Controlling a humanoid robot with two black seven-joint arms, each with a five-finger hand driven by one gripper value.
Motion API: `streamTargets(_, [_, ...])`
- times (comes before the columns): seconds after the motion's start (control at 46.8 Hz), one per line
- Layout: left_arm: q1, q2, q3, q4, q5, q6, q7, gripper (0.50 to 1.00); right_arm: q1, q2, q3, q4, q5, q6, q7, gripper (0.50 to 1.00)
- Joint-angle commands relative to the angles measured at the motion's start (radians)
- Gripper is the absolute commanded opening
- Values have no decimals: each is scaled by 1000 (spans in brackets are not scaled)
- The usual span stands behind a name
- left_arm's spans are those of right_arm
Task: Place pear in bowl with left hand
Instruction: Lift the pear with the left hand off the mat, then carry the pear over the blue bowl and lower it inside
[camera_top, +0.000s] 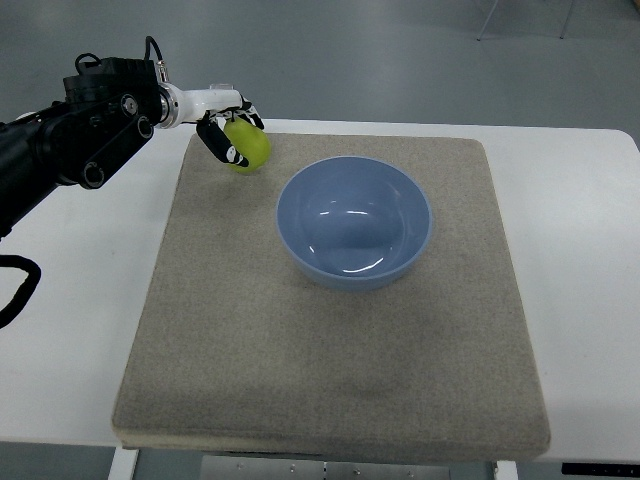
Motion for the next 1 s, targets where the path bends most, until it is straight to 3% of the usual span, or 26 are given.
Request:
streamTargets(0.0, [-7,0,0,-3,-1,-2,0,500,0,0,0,0,0,0,0,924])
streamTargets(0.449, [-75,109,-2,-131,-13,-35,0,500,1,0,0,0,0,0,0,926])
streamTargets(0.726, [-139,170,0,-310,-218,-192,0,500,0,0,0,0,0,0,0,924])
streamTargets(0.983, [-138,172,15,-503,-212,-197,1,500,0,0,0,0,0,0,0,924])
